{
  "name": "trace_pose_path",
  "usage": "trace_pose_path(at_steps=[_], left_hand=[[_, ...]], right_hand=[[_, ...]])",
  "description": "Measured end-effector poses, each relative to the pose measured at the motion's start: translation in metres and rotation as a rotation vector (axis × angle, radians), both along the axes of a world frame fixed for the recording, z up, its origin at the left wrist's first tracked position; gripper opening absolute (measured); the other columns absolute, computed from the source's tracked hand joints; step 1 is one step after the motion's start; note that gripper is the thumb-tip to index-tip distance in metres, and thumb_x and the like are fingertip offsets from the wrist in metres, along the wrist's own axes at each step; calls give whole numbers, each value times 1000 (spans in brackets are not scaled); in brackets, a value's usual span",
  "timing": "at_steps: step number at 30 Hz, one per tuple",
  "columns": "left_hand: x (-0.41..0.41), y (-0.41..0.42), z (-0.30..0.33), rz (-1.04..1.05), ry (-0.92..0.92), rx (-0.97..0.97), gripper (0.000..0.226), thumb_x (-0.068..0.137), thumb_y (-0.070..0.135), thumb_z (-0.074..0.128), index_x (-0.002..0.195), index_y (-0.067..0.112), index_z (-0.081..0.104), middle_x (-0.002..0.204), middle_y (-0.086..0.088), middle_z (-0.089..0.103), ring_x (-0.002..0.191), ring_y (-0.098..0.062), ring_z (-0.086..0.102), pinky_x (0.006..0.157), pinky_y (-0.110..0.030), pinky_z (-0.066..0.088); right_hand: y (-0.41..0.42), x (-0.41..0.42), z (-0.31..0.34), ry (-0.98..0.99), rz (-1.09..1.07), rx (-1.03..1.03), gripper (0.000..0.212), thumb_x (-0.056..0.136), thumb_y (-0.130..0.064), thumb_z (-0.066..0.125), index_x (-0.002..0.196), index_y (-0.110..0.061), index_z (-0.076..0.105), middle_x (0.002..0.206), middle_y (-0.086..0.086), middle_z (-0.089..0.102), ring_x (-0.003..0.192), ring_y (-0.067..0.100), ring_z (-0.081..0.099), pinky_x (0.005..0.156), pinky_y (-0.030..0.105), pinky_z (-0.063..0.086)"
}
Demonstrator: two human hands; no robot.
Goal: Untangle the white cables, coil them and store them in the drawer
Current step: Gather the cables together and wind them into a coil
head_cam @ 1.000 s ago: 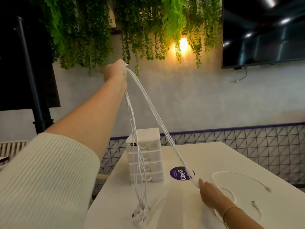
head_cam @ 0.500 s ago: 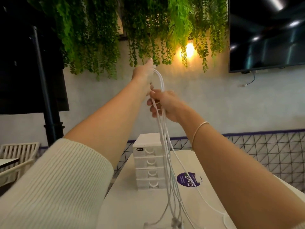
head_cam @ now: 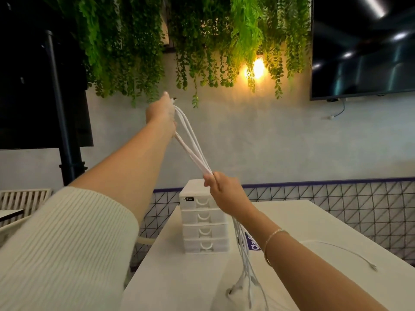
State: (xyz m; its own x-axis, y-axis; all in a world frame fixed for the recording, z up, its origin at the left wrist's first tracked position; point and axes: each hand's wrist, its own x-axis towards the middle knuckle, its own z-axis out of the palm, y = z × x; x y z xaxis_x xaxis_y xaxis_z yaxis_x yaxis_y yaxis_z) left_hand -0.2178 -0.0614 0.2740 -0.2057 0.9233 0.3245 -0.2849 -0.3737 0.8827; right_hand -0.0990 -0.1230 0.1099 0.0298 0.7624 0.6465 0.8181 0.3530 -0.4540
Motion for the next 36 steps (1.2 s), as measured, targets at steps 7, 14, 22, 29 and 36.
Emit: trace_pose_path(at_steps=[7,14,22,29,36], left_hand=[[-14,13,-8,51,-40,-31,39,95,39,47,123,12,52,124,-7,55,123,-21,51,100,-33,44],[-10,16,-11,49,-30,-26,44,95,40,47,128,12,48,125,-6,54,121,-17,50,97,-30,46],[-10,19,-17,59,-27,-32,45,94,41,47,128,11,49,134,-6,51,111,-16,59,83,-26,54],[-10,16,-13,82,20,-18,43,94,42,46,125,13,52,135,-5,52,114,-17,58,81,-27,54],[-13,22,-14,104,35,-19,45,94,43,45,128,14,51,131,-5,54,124,-21,50,91,-32,50]], right_hand=[[8,43,-69,-383,-214,-186,28,100,-16,35,126,-9,44,113,10,58,92,30,61,78,35,50],[12,81,-121,-290,-289,-254,28,95,-15,49,123,-14,46,116,6,61,100,26,61,84,38,52],[9,97,-133,-346,-340,-261,28,97,-18,41,125,-17,42,113,5,63,96,27,60,76,31,48],[7,104,-138,-461,-415,-272,22,99,-22,39,117,-13,49,111,5,64,91,26,60,64,27,36],[12,114,-145,-344,-353,-280,36,95,-15,45,130,-23,43,113,5,63,97,26,59,70,27,42]])
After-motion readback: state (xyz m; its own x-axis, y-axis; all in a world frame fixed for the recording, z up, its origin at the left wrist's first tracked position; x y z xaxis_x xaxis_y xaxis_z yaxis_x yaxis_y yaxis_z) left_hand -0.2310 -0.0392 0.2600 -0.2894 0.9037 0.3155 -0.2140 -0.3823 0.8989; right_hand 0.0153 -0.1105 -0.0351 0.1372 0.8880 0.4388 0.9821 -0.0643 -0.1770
